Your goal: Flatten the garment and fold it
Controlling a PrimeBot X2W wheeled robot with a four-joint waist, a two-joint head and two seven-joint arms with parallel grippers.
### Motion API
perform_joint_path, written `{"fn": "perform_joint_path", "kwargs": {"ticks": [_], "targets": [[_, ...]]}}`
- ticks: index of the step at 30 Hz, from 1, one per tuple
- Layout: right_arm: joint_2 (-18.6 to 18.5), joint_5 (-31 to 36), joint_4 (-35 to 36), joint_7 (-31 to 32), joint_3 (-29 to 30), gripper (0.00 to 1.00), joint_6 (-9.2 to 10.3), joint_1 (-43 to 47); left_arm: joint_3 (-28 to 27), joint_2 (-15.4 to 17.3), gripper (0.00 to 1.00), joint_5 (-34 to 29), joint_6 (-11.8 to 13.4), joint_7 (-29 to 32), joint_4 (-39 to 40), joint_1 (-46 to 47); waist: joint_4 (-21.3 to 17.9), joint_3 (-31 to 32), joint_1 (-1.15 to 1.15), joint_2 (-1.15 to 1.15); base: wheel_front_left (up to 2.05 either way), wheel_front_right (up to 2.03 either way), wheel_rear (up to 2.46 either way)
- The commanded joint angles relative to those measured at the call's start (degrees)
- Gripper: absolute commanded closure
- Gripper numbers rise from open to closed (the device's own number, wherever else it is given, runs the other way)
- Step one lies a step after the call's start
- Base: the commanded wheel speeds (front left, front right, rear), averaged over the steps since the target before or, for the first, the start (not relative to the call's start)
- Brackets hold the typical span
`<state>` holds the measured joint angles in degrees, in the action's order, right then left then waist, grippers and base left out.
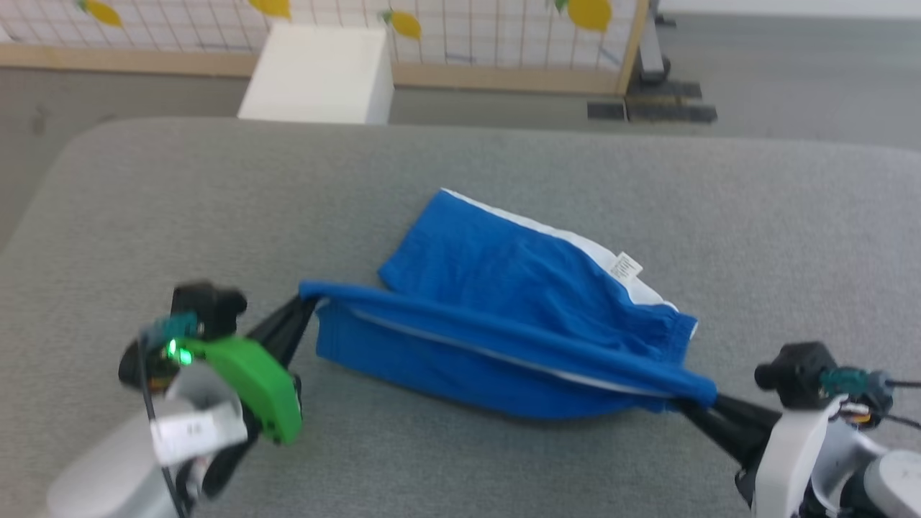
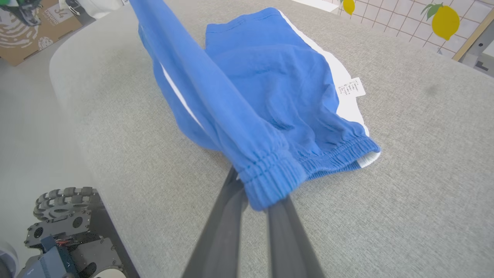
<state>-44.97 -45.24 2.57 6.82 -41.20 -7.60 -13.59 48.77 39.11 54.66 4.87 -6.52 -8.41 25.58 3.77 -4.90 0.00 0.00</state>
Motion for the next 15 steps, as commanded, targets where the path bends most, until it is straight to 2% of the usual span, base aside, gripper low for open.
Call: {"fn": "perform_joint_path", "kwargs": {"ticks": [1, 10, 15], "targets": [[0.7, 0.5, 0.1, 0.1, 1.1, 1.00, 0.11, -1.2, -0.3, -0.5, 1.00, -1.0, -0.9, 0.5, -1.4, 2.9, -2.9, -4.4, 0.00, 0.00, 0.00, 0.00, 0.00], [4.1, 1.6, -1.3, 0.6, 6.1, 1.00, 0.11, -6.5, -0.3, -5.5, 1.00, -4.1, -5.6, 2.8, -12.8, 18.0, -5.4, -12.4, 0.00, 0.00, 0.00, 0.00, 0.00], [6.6, 2.1, -4.0, 2.2, 6.6, 1.00, 0.11, -11.1, 0.0, -7.8, 1.00, -5.2, -7.6, 4.2, -21.3, 24.9, -6.8, -16.5, 0.00, 0.00, 0.00, 0.00, 0.00]]}}
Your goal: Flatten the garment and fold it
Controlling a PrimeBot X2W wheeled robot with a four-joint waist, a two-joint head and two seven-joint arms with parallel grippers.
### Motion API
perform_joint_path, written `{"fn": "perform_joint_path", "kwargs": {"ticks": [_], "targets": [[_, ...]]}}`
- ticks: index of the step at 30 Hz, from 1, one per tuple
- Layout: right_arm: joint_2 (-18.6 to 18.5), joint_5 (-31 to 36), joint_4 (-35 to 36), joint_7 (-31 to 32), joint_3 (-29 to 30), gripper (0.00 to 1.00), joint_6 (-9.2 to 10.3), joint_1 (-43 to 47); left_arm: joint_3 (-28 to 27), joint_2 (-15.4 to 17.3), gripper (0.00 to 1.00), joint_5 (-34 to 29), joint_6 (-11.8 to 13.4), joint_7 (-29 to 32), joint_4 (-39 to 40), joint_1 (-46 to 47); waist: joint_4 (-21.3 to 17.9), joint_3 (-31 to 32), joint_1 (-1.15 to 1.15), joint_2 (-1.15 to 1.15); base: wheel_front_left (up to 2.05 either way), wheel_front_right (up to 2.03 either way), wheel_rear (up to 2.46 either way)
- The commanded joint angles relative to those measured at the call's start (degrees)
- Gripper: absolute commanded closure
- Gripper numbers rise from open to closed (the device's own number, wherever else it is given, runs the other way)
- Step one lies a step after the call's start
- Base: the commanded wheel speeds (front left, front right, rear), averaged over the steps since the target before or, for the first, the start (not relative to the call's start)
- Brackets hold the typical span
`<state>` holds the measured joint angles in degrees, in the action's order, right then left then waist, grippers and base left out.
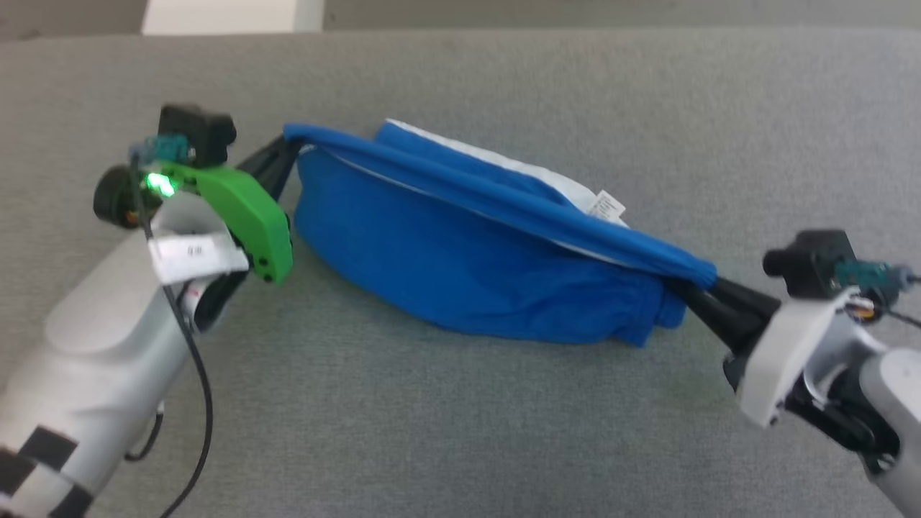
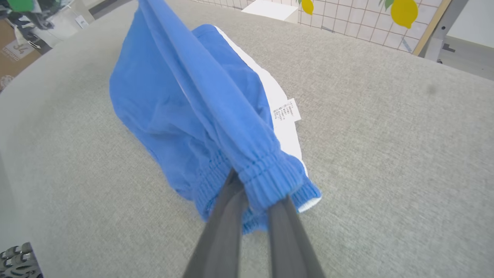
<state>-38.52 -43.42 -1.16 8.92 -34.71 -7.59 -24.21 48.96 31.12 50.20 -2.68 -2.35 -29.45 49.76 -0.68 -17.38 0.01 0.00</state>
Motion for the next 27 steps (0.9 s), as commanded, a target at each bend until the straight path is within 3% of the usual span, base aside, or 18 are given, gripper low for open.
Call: {"fn": "perform_joint_path", "kwargs": {"ticks": [1, 8, 17, 18, 19, 20, 27], "targets": [[0.9, 0.2, -1.1, 0.6, 0.0, 1.00, 0.10, -1.8, -0.1, -0.3, 1.00, -1.1, -0.5, 0.1, -2.2, 2.0, -2.6, -4.9, -0.01, 0.00, 0.00, 0.00, 0.00], [4.7, 1.0, -7.8, 3.4, -2.9, 1.00, 0.10, -9.1, 1.1, -4.2, 1.00, -1.9, -2.7, -0.4, -14.7, 8.0, -3.9, -9.7, -0.01, 0.00, 0.00, 0.00, 0.00], [4.4, 1.3, -11.3, 1.5, -5.0, 1.00, 0.10, -10.5, 3.8, -8.4, 1.00, -1.5, -4.6, -4.4, -23.5, 9.2, -3.5, -9.5, -0.01, 0.00, 0.00, 0.00, 0.00], [4.2, 1.4, -11.1, 1.2, -5.2, 0.97, 0.10, -10.5, 4.2, -8.5, 0.72, -1.4, -4.7, -5.0, -24.2, 9.0, -3.5, -8.8, -0.01, 0.00, 0.00, 0.00, 0.00], [3.9, 1.5, -10.8, 1.0, -5.4, 0.58, 0.10, -10.5, 4.6, -8.5, 0.00, -1.6, -4.7, -6.0, -24.5, 9.0, -3.5, -8.2, -0.01, 0.00, 0.00, 0.00, 0.00], [3.5, 1.7, -10.2, 1.0, -5.7, 0.00, 0.10, -10.3, 4.9, -8.5, 0.00, -1.7, -4.8, -7.6, -24.7, 8.8, -3.5, -7.2, -0.01, 0.00, 0.00, 0.00, 0.00], [-1.6, 2.2, -4.1, 2.6, -3.6, 0.00, 0.10, -7.9, 4.5, -6.0, 0.00, -3.9, -4.4, -12.5, -21.5, 5.9, -2.1, 1.3, -0.01, 0.00, 0.00, 0.00, 0.00]]}}
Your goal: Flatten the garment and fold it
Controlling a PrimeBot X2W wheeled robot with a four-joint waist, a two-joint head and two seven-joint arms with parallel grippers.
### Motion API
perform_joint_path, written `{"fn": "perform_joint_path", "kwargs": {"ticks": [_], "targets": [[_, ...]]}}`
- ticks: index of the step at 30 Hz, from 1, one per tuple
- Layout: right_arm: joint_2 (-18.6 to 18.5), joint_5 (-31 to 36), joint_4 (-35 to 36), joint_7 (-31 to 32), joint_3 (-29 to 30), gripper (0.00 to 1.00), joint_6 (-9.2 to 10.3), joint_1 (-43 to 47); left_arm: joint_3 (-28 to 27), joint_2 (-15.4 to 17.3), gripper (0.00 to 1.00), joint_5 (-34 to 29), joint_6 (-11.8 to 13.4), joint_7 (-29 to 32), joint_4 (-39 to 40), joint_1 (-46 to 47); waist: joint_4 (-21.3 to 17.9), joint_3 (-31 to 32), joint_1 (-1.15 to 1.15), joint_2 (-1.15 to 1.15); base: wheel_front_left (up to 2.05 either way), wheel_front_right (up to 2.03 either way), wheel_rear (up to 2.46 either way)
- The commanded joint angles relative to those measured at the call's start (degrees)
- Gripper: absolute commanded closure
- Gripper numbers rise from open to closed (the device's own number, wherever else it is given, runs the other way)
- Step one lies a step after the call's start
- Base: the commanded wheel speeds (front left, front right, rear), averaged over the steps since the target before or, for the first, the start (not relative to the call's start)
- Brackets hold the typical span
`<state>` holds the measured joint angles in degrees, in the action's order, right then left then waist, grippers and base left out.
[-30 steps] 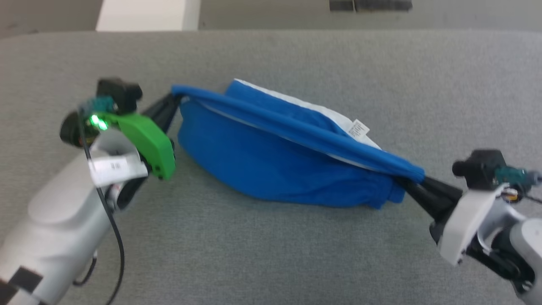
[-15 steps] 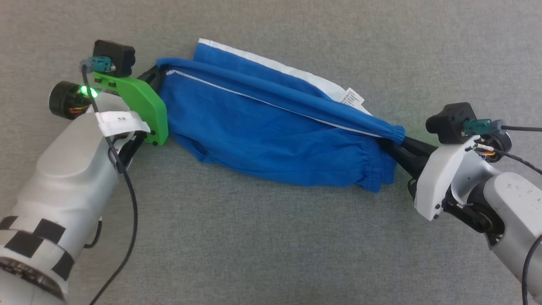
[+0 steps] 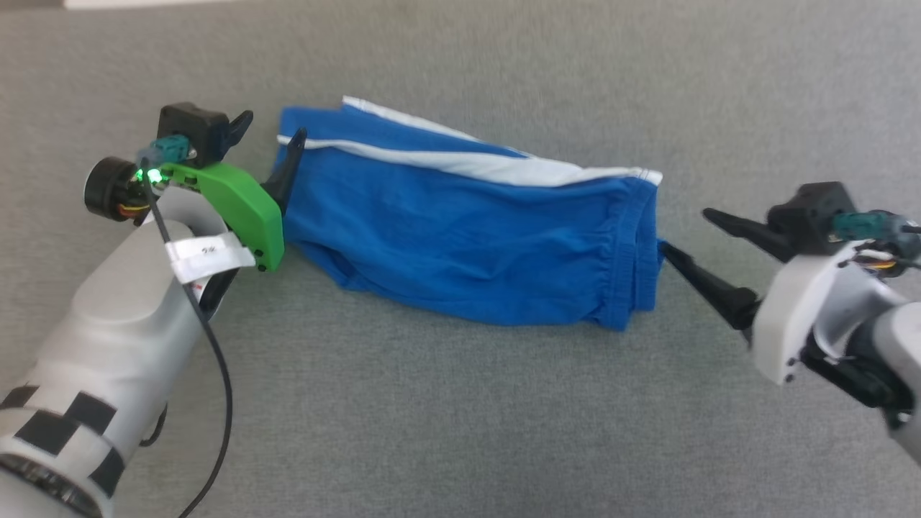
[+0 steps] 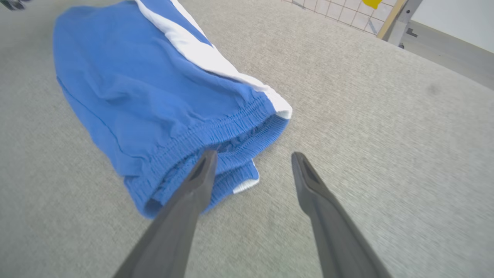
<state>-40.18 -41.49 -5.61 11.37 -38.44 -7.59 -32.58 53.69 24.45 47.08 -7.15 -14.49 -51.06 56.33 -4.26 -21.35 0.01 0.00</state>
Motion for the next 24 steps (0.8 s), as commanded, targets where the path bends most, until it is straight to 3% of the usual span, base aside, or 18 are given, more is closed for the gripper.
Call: {"fn": "perform_joint_path", "kwargs": {"ticks": [1, 7, 14, 17, 24], "targets": [[-0.9, 0.4, 1.4, 0.8, 0.8, 0.00, 0.10, 0.9, -1.4, 1.4, 0.00, -1.9, 1.2, -0.4, 2.4, -1.2, 1.9, 6.6, -0.01, 0.00, 0.00, 0.00, 0.00], [-3.7, -0.4, 6.0, 8.9, 4.5, 0.00, 0.10, 0.7, -13.3, 6.8, 0.00, -11.8, 12.0, -0.5, 22.7, -13.5, 3.7, 11.8, -0.01, 0.00, 0.00, 0.00, 0.00], [-3.3, -4.9, 3.4, 24.3, 2.1, 0.00, 0.10, -3.6, -25.5, 6.8, 0.00, -20.2, 22.2, -0.5, 38.8, -30.9, 5.5, 13.9, -0.01, 0.00, 0.00, 0.00, 0.00], [-2.0, -8.6, 0.7, 31.7, 0.6, 0.00, 0.10, -5.5, -30.1, 4.7, 0.00, -22.7, 24.0, -0.5, 42.7, -38.2, 6.2, 14.4, -0.01, 0.00, 0.00, 0.00, 0.00], [-0.8, -11.4, -6.0, 43.6, -4.2, 0.00, 0.10, -8.3, -35.8, -1.0, 0.00, -30.0, 24.5, -0.5, 48.7, -48.2, 9.2, 14.4, -0.01, 0.00, 0.00, 0.00, 0.00]]}}
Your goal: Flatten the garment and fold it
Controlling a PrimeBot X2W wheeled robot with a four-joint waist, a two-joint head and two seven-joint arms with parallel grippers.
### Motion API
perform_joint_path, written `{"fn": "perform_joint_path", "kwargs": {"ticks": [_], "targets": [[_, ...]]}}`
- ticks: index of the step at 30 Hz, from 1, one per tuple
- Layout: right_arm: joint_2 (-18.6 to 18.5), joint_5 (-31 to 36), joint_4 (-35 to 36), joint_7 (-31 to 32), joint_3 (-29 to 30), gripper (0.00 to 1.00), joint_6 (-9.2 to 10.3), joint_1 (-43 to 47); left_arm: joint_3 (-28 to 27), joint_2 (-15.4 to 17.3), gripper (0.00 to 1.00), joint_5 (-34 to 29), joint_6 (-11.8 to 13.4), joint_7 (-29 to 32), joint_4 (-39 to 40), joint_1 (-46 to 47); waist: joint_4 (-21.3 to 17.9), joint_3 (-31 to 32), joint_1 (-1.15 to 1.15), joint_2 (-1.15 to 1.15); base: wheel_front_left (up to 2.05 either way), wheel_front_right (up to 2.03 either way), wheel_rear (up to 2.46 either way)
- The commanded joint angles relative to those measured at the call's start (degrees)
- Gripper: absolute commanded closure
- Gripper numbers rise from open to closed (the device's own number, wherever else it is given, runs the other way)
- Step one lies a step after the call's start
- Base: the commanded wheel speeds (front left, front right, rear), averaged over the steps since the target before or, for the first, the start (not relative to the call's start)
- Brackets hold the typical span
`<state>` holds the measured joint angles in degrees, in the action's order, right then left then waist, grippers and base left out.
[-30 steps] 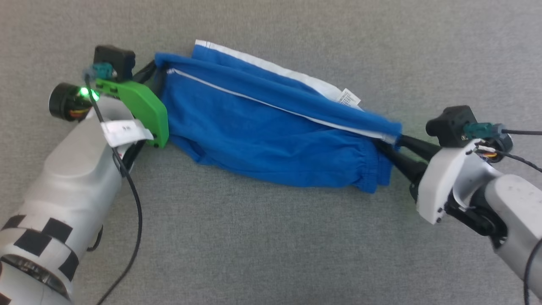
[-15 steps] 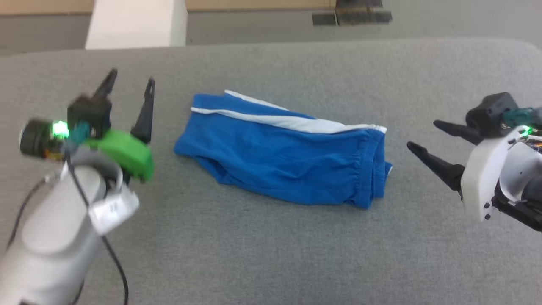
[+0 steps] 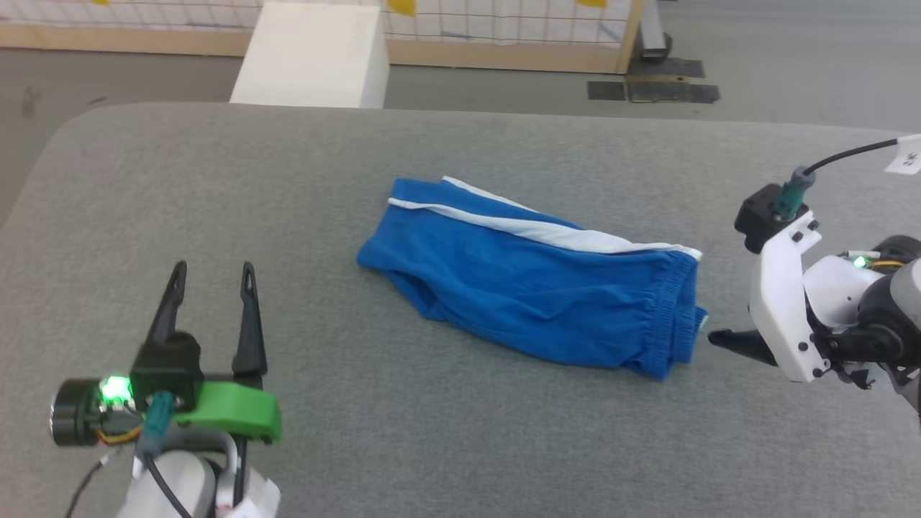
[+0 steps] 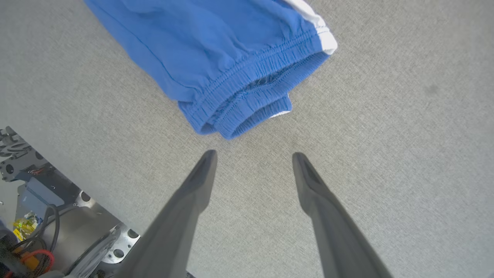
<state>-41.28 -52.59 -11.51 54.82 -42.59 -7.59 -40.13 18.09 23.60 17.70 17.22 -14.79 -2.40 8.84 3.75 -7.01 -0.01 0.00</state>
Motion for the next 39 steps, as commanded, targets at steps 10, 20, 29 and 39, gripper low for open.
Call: {"fn": "perform_joint_path", "kwargs": {"ticks": [10, 20, 29, 39], "targets": [[6.4, -0.6, -15.9, 1.5, 5.1, 0.00, 0.10, -1.7, -7.2, -9.9, 0.00, -6.7, -6.0, -0.2, 2.3, -4.9, 7.6, -4.7, 0.01, 0.00, 0.00, 0.00, 0.00], [10.7, 2.0, -21.1, -1.0, 3.6, 0.00, 0.10, 2.8, -10.8, -14.9, 0.00, -10.6, -11.3, -0.2, 0.4, -3.0, 9.1, -7.5, 0.01, 0.00, 0.00, 0.00, 0.00], [9.0, 1.6, -17.0, -4.3, 1.4, 1.00, 0.10, 1.7, -13.9, -16.6, 0.00, -12.9, -13.4, -0.2, -0.6, -3.5, 6.6, -5.8, 0.01, 0.00, 0.00, 0.00, 0.00], [-1.5, -3.4, -7.0, -9.7, 1.7, 1.00, 0.10, 2.8, -16.0, -17.2, 0.00, -14.5, -14.7, -0.2, 0.0, -6.4, 2.7, -2.4, 0.01, 0.00, 0.00, 0.00, 0.00]]}}
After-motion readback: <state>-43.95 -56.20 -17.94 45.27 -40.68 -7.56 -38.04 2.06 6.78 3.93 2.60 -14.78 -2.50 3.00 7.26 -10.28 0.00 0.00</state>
